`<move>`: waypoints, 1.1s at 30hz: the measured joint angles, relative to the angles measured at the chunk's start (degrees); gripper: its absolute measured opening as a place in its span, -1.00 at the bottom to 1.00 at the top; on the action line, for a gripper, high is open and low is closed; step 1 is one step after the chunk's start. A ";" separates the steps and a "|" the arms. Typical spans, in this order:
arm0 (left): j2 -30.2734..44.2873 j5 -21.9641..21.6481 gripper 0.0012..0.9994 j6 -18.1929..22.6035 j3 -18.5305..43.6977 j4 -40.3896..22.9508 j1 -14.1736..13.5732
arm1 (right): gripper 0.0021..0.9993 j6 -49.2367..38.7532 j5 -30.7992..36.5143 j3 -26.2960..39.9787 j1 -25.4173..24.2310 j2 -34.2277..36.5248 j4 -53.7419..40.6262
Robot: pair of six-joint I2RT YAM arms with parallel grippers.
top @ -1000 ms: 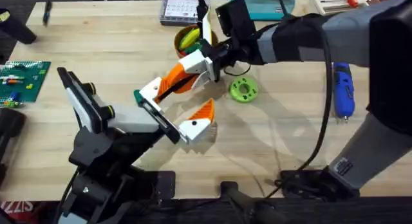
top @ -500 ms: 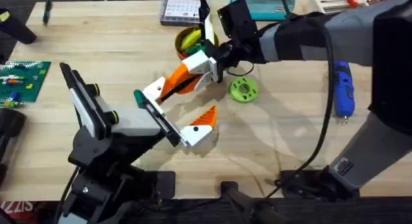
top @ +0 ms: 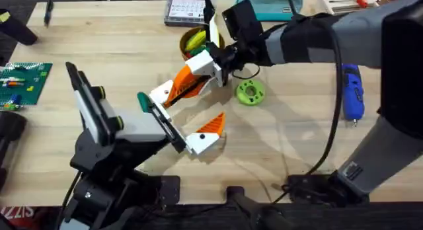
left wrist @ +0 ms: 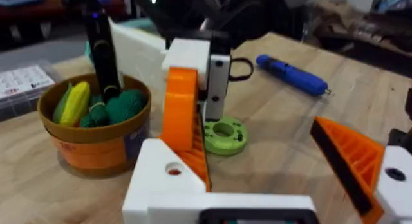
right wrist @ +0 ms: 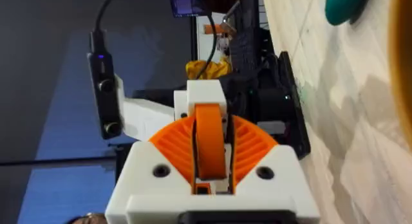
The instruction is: Pick up the gripper from the table and insert it into the empty holder that is missing its gripper. Then pick up a screw, insert it into the mounting hole, and use the screwdriver to tighten it. Finally, clean up the table by picking up the vegetable and placing it into the bucket.
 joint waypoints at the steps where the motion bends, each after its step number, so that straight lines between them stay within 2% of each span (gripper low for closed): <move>1: 0.00 0.16 0.97 0.09 0.00 0.00 0.02 | -0.48 0.01 0.01 -0.02 0.00 0.00 -0.05; 5: -0.02 0.34 0.97 0.40 0.00 0.00 0.04 | -0.41 0.01 0.05 0.00 0.00 0.00 -0.05; 9: 0.00 0.75 0.97 1.45 0.00 0.15 0.04 | 0.00 -0.19 0.03 -0.14 0.00 0.02 0.72; 12: 0.00 0.80 0.97 1.97 0.00 0.21 0.06 | 0.11 -0.23 -0.17 -0.28 -0.03 0.21 1.47; 15: -0.02 1.04 0.97 1.96 0.00 0.12 0.05 | 0.16 -0.17 -0.99 -0.31 -0.09 0.29 1.89; 20: 0.00 5.98 0.97 1.91 0.00 0.00 -0.87 | 0.18 -0.17 -1.11 -0.28 -0.12 0.27 2.66; 25: 0.00 7.62 0.97 1.91 0.00 -0.06 -0.88 | 0.29 0.03 -1.15 -0.28 -0.67 0.28 2.67; 27: 0.00 7.94 0.97 1.91 0.00 -0.07 -0.88 | 0.43 0.26 -1.14 -0.28 -1.19 0.29 2.53; 30: 0.00 8.38 0.97 1.91 0.00 -0.07 -0.88 | 0.88 0.37 -1.07 -0.28 -2.21 0.29 2.57; 33: -0.02 8.55 0.97 1.91 0.00 -0.09 -0.88 | 0.98 0.42 -0.78 -0.28 -3.15 0.29 2.55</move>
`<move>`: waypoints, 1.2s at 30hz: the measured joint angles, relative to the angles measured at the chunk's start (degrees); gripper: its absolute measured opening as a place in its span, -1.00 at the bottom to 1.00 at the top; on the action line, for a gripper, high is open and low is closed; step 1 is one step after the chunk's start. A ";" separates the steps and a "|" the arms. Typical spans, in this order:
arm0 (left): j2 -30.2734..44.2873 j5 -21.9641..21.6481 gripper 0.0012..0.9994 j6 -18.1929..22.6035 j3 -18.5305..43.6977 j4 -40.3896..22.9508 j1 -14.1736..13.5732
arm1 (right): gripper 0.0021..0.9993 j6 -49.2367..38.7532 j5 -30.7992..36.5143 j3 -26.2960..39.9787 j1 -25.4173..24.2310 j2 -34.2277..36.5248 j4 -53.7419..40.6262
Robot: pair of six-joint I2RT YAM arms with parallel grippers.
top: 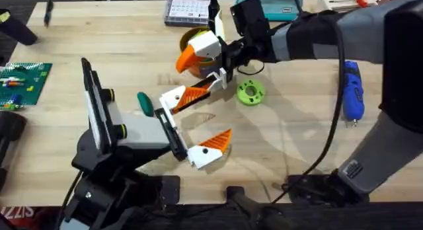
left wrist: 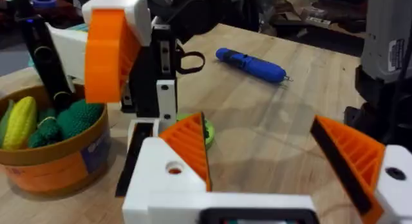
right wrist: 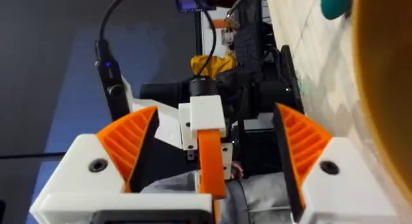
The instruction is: Pick up the gripper from the table and insert it into the empty holder that is missing its gripper. Then pick up a screw, insert it into the mounting hole, and use the screwdriver to tighten it. Finally, clean up the table by picking up the vegetable and placing it into the bucket.
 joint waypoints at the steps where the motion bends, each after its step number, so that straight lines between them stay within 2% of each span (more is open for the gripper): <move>1: 0.01 0.04 0.97 0.00 0.00 0.00 0.00 | 0.99 0.00 0.38 0.00 -0.20 0.00 0.14; 11: 0.02 0.12 0.97 0.00 0.00 0.00 0.00 | 0.99 0.02 5.53 0.00 -3.10 -0.55 3.00; 26: 0.02 0.12 0.97 0.00 0.00 0.00 0.00 | 0.99 -0.07 11.36 0.00 -4.02 -11.22 0.80; 29: 0.02 0.12 0.97 0.00 0.00 0.00 0.00 | 0.99 -0.65 14.49 0.00 -4.01 -13.52 -0.01; 30: 0.00 0.12 0.97 0.00 0.00 0.00 0.00 | 0.99 -2.88 18.54 0.00 -4.01 -16.78 -3.15; 36: 0.00 0.13 0.97 0.00 0.00 0.00 0.00 | 0.99 -12.49 32.39 0.10 -4.01 -24.17 -19.57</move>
